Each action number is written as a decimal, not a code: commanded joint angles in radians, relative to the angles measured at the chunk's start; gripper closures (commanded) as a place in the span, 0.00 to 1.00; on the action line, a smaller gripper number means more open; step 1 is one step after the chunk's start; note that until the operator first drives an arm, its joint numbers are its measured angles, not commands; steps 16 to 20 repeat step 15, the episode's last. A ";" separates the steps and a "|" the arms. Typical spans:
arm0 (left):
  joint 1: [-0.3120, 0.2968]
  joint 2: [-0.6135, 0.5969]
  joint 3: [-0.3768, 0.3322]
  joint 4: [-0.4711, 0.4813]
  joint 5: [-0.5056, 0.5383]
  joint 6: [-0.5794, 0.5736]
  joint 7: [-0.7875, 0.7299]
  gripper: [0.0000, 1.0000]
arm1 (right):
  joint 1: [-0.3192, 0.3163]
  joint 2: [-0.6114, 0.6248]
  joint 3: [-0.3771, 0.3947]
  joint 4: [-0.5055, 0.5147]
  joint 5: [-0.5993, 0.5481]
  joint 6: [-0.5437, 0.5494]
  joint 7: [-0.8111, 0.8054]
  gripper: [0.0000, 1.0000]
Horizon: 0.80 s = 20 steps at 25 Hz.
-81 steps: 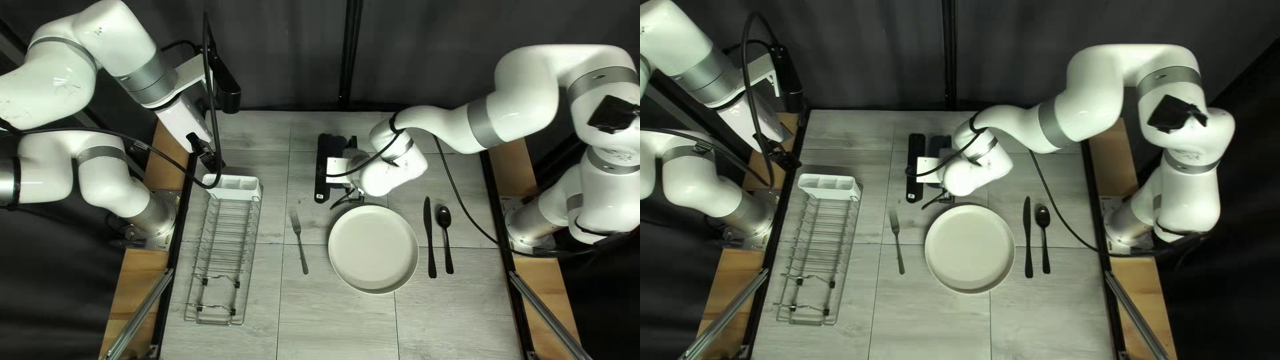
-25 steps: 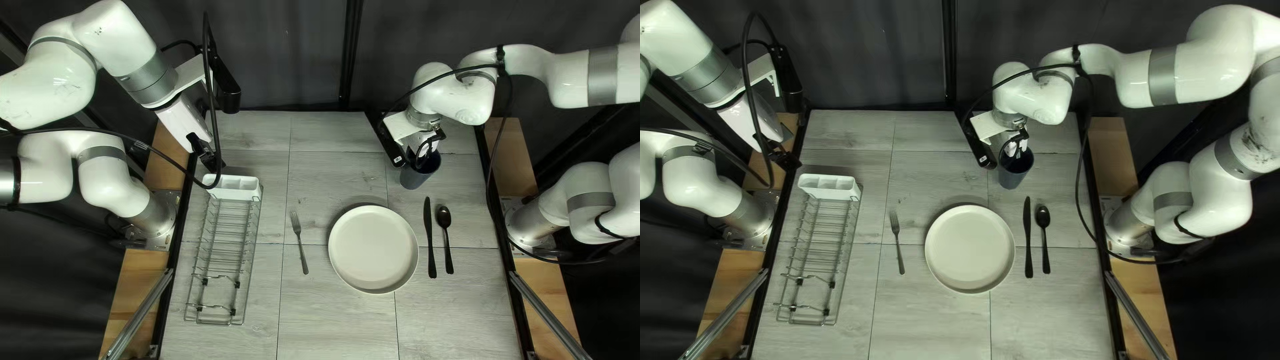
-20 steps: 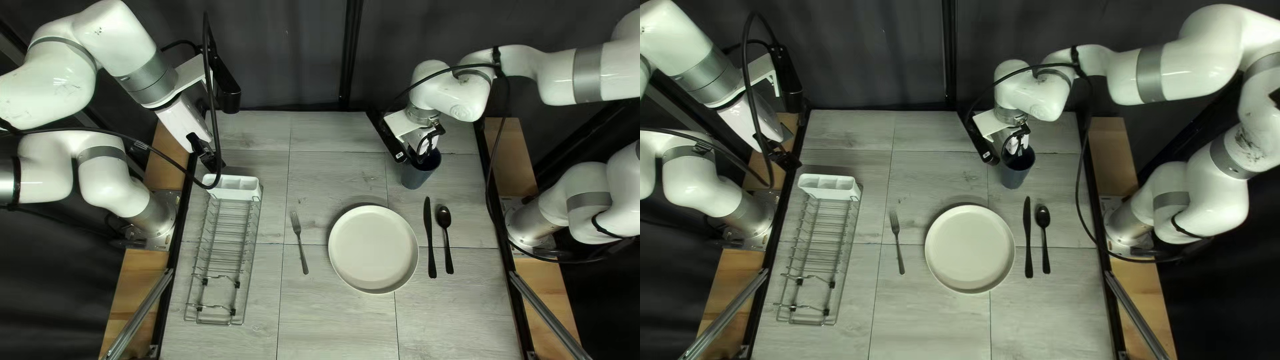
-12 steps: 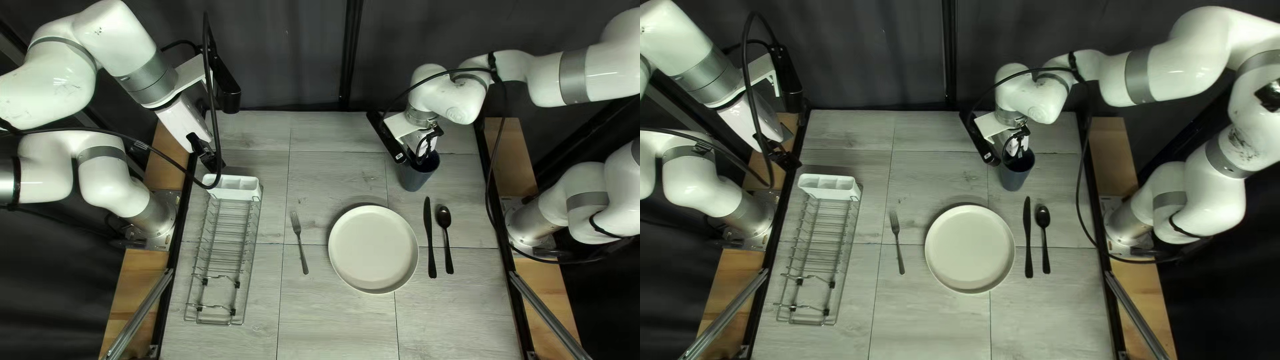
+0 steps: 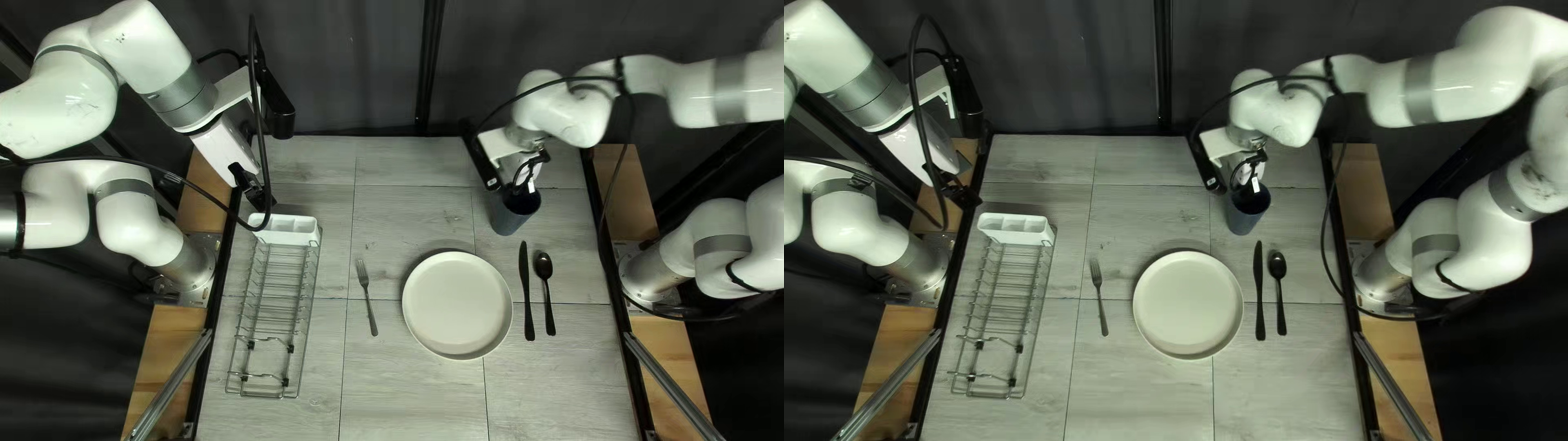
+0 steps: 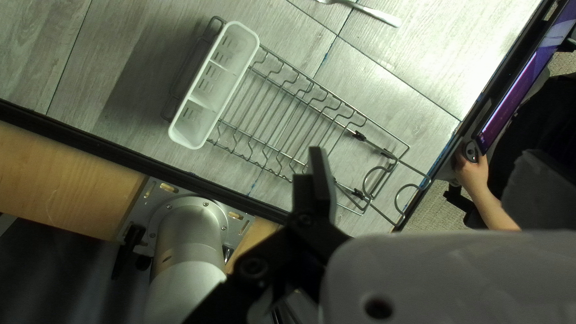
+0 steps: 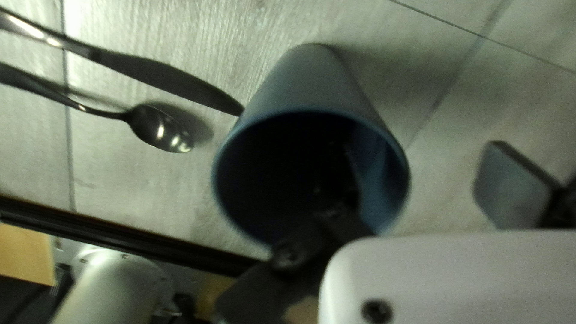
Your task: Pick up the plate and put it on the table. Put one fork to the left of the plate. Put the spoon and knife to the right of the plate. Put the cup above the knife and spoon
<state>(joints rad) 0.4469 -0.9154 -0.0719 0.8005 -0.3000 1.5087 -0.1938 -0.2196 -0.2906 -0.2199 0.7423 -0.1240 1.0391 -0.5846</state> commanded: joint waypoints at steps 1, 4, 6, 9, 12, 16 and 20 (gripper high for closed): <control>0.000 0.000 0.000 0.000 0.000 0.000 0.000 0.00 | -0.004 -0.085 0.071 0.014 -0.045 0.059 0.133 0.00; 0.000 0.000 0.000 0.000 0.000 0.000 0.000 0.00 | -0.005 -0.131 0.132 0.006 -0.074 0.067 0.245 0.00; 0.000 0.000 0.000 0.000 0.000 0.000 0.000 0.00 | -0.008 -0.153 0.154 -0.008 -0.087 0.056 0.288 0.00; 0.000 0.000 0.000 0.000 0.000 0.000 0.000 0.00 | -0.008 -0.153 0.154 -0.008 -0.087 0.056 0.288 0.00; 0.000 0.000 0.000 0.000 0.000 0.000 0.000 0.00 | -0.008 -0.153 0.154 -0.008 -0.087 0.056 0.288 0.00; 0.000 0.000 0.000 0.000 0.000 0.000 0.000 0.00 | -0.008 -0.153 0.154 -0.008 -0.087 0.056 0.288 0.00; 0.000 0.000 0.000 0.000 0.000 0.000 0.000 0.00 | -0.008 -0.153 0.154 -0.008 -0.087 0.056 0.288 0.00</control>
